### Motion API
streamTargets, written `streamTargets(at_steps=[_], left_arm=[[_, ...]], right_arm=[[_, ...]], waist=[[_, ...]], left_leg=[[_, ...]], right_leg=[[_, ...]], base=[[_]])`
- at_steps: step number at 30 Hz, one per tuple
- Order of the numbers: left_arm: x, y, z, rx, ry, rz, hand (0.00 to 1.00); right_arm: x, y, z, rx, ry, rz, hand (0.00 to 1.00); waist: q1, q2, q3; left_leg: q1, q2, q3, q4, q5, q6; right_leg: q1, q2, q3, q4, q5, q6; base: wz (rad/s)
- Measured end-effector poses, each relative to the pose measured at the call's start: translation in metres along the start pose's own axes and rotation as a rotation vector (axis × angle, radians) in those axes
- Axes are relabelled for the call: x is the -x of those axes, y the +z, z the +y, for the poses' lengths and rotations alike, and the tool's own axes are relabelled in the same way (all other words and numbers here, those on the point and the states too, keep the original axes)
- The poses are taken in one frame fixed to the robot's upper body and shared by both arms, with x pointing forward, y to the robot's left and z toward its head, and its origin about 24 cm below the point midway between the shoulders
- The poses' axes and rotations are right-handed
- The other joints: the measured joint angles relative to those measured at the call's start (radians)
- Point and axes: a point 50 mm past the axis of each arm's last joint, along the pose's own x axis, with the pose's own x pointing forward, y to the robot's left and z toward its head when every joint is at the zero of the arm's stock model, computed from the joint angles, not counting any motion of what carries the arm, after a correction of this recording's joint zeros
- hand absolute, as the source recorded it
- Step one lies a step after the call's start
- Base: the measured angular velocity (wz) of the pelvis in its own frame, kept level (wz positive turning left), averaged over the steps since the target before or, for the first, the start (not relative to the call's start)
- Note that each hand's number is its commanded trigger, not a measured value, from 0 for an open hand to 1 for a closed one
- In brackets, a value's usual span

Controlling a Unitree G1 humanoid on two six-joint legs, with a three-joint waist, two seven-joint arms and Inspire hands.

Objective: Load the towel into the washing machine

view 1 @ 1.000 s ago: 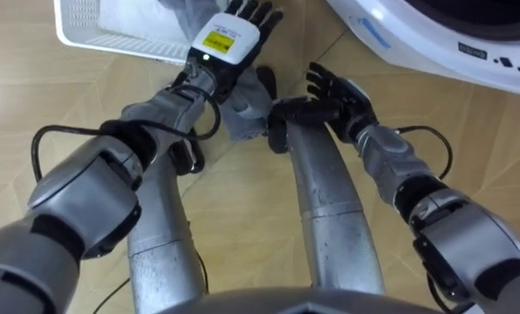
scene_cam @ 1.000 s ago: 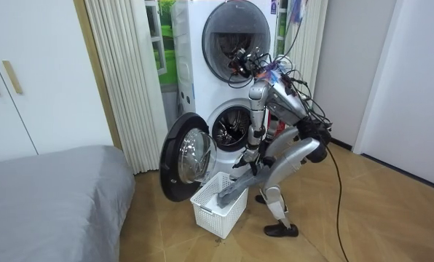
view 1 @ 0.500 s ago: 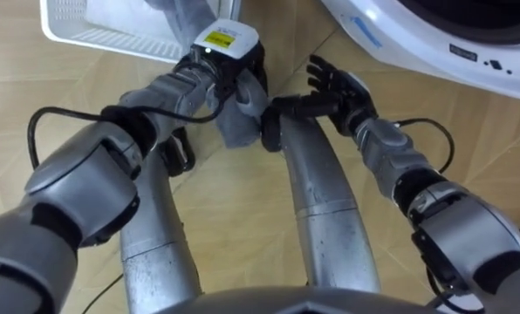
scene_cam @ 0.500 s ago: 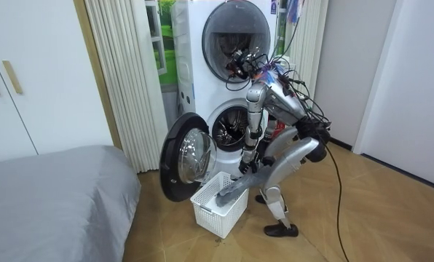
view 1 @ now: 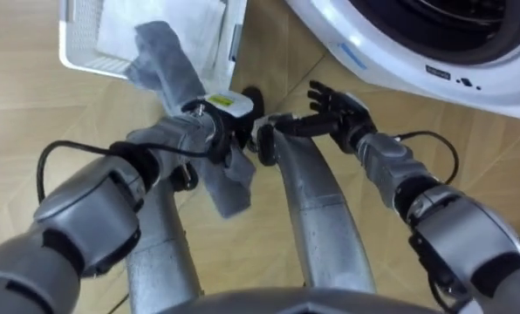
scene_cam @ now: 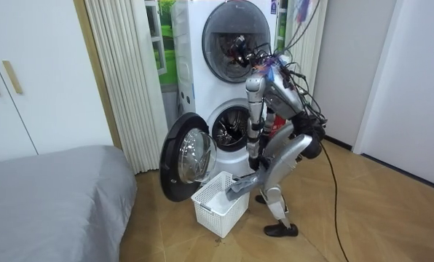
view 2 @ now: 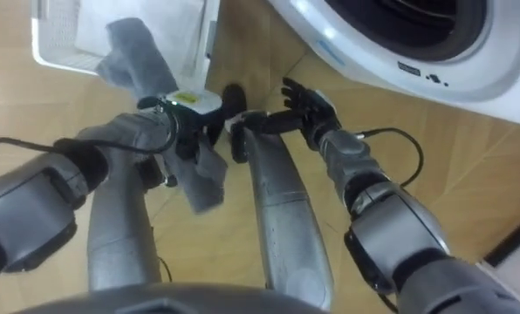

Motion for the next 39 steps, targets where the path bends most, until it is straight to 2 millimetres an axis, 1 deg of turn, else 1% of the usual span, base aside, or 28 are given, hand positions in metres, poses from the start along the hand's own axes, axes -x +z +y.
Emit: streamTargets(at_steps=[2, 4, 5, 7, 8, 10, 11, 13, 17, 19, 22, 24, 26, 28, 29, 31, 32, 34, 36, 37, 39], left_arm=[[-0.001, 0.005, -0.004, 0.011, -0.008, -0.012, 1.0], [-0.002, 0.01, -0.01, 0.035, -0.011, -0.021, 1.0], [-0.002, 0.011, -0.011, 0.038, -0.012, -0.024, 1.0], [-0.002, 0.012, -0.013, 0.047, -0.011, -0.033, 1.0], [-0.002, 0.011, -0.012, 0.053, -0.003, -0.03, 1.0], [-0.001, 0.006, -0.006, 0.069, 0.055, -0.015, 1.0], [0.0, 0.004, -0.004, 0.07, 0.069, -0.011, 1.0], [0.004, -0.006, 0.003, 0.09, 0.136, 0.005, 1.0], [0.013, -0.022, 0.016, 0.104, 0.266, 0.039, 1.0], [0.017, -0.029, 0.027, 0.117, 0.364, 0.053, 1.0], [0.02, -0.029, 0.038, 0.139, 0.461, 0.047, 1.0], [0.021, -0.027, 0.041, 0.158, 0.485, 0.04, 1.0], [0.02, -0.024, 0.042, 0.231, 0.503, 0.031, 1.0], [0.019, -0.022, 0.042, 0.398, 0.535, 0.026, 1.0], [0.019, -0.022, 0.043, 0.439, 0.539, 0.024, 1.0], [0.018, -0.02, 0.042, 0.618, 0.533, 0.003, 1.0], [0.018, -0.019, 0.042, 0.665, 0.529, -0.007, 1.0], [0.018, -0.015, 0.037, 0.854, 0.496, -0.063, 1.0], [0.017, -0.012, 0.033, 0.986, 0.447, -0.107, 1.0], [0.016, -0.009, 0.031, 1.057, 0.412, -0.138, 1.0], [0.015, -0.004, 0.028, 1.144, 0.37, -0.187, 1.0]], right_arm=[[0.002, -0.007, 0.0, -0.003, -0.002, 0.015, 0.0], [0.007, -0.019, -0.006, -0.011, -0.02, 0.048, 0.0], [0.008, -0.021, -0.008, -0.015, -0.026, 0.054, 0.0], [0.013, -0.031, -0.016, -0.028, -0.055, 0.074, 0.0], [0.014, -0.032, -0.018, -0.036, -0.062, 0.077, 0.0], [0.018, -0.038, -0.024, -0.039, -0.079, 0.091, 0.0], [0.019, -0.04, -0.025, -0.04, -0.081, 0.095, 0.0], [0.022, -0.045, -0.029, -0.041, -0.092, 0.11, 0.0], [0.024, -0.044, -0.035, -0.044, -0.115, 0.108, 0.0], [0.024, -0.042, -0.038, -0.059, -0.137, 0.098, 0.0], [0.023, -0.038, -0.039, -0.068, -0.15, 0.087, 0.0], [0.022, -0.037, -0.038, -0.067, -0.144, 0.088, 0.0], [0.021, -0.037, -0.037, -0.067, -0.138, 0.09, 0.0], [0.02, -0.035, -0.034, -0.05, -0.124, 0.08, 0.0], [0.02, -0.035, -0.034, -0.04, -0.121, 0.084, 0.0], [0.02, -0.038, -0.031, -0.018, -0.111, 0.097, 0.0], [0.02, -0.038, -0.031, -0.016, -0.111, 0.098, 0.0], [0.02, -0.039, -0.029, 0.005, -0.103, 0.103, 0.0], [0.019, -0.037, -0.027, 0.023, -0.093, 0.096, 0.0], [0.018, -0.035, -0.025, 0.039, -0.085, 0.089, 0.0], [0.016, -0.033, -0.021, 0.054, -0.075, 0.083, 0.0]], waist=[[0.001, 0.004, -0.002], [0.001, 0.013, -0.0048], [0.003, 0.017, -0.0053], [0.013, 0.038, -0.0145], [0.018, 0.041, -0.0141], [0.04, 0.055, -0.0145], [0.045, 0.056, -0.0151], [0.061, 0.058, -0.0149], [0.065, 0.059, -0.014], [0.066, 0.059, -0.0138], [0.074, 0.06, -0.0133], [0.08, 0.061, -0.0129], [0.086, 0.061, -0.0119], [0.087, 0.061, -0.0119], [0.088, 0.061, -0.0119], [0.094, 0.06, -0.0113], [0.096, 0.059, -0.0111], [0.103, 0.054, -0.0107], [0.106, 0.053, -0.0102], [0.106, 0.048, -0.0112], [0.107, 0.043, -0.0129]], left_leg=[[0.041, -0.003, 0.003, -0.017, 0.003, 0.002], [0.106, -0.012, 0.003, -0.048, 0.008, 0.001], [0.123, -0.012, 0.003, -0.056, 0.009, 0.002], [0.176, -0.014, 0.004, -0.078, 0.01, 0.003], [0.19, -0.015, 0.006, -0.084, 0.012, 0.004], [0.229, -0.015, 0.011, -0.106, 0.017, 0.004], [0.239, -0.016, 0.012, -0.114, 0.02, 0.004], [0.281, -0.015, 0.013, -0.136, 0.027, 0.001], [0.334, -0.017, 0.013, -0.164, 0.032, 0.0], [0.348, -0.016, 0.012, -0.171, 0.034, 0.001], [0.35, -0.016, 0.012, -0.174, 0.035, 0.001], [0.351, -0.016, 0.011, -0.176, 0.035, 0.001], [0.352, -0.016, 0.013, -0.177, 0.035, 0.001], [0.354, -0.016, 0.014, -0.186, 0.038, 0.001], [0.355, -0.016, 0.014, -0.188, 0.039, 0.001], [0.358, -0.017, 0.014, -0.193, 0.04, 0.001], [0.359, -0.017, 0.014, -0.196, 0.04, 0.001], [0.361, -0.017, 0.014, -0.2, 0.041, 0.001], [0.356, -0.016, 0.014, -0.2, 0.041, 0.001], [0.355, -0.016, 0.016, -0.2, 0.041, 0.001], [0.355, -0.016, 0.016, -0.2, 0.042, 0.001]], right_leg=[[0.04, 0.0, -0.002, -0.016, 0.002, 0.004], [0.105, 0.001, -0.002, -0.04, 0.006, 0.01], [0.122, 0.001, -0.001, -0.047, 0.007, 0.011], [0.177, 0.0, -0.003, -0.07, 0.01, 0.015], [0.189, -0.001, -0.003, -0.076, 0.011, 0.016], [0.227, 0.002, -0.004, -0.1, 0.02, 0.018], [0.237, 0.002, -0.004, -0.107, 0.023, 0.018], [0.278, 0.004, -0.005, -0.126, 0.028, 0.018], [0.332, 0.002, -0.011, -0.151, 0.028, 0.018], [0.346, 0.002, -0.014, -0.154, 0.028, 0.019], [0.347, 0.0, -0.012, -0.154, 0.028, 0.019], [0.349, 0.001, -0.013, -0.157, 0.028, 0.019], [0.35, 0.0, -0.015, -0.157, 0.028, 0.019], [0.352, -0.007, -0.013, -0.163, 0.028, 0.019], [0.353, -0.009, -0.013, -0.166, 0.028, 0.019], [0.355, -0.009, -0.012, -0.173, 0.027, 0.019], [0.355, -0.009, -0.011, -0.175, 0.027, 0.02], [0.355, -0.014, -0.025, -0.173, 0.027, 0.019], [0.354, -0.015, -0.029, -0.174, 0.027, 0.019], [0.352, -0.015, -0.027, -0.175, 0.027, 0.019], [0.353, -0.014, -0.03, -0.183, 0.027, 0.019]], base=[[0.0], [0.02], [0.04], [0.0], [-0.04], [-0.06], [0.0], [0.0], [0.03], [0.02], [0.0], [0.0], [0.0], [0.0], [0.0], [0.0], [0.0], [0.0], [0.0], [0.0], [0.0]])
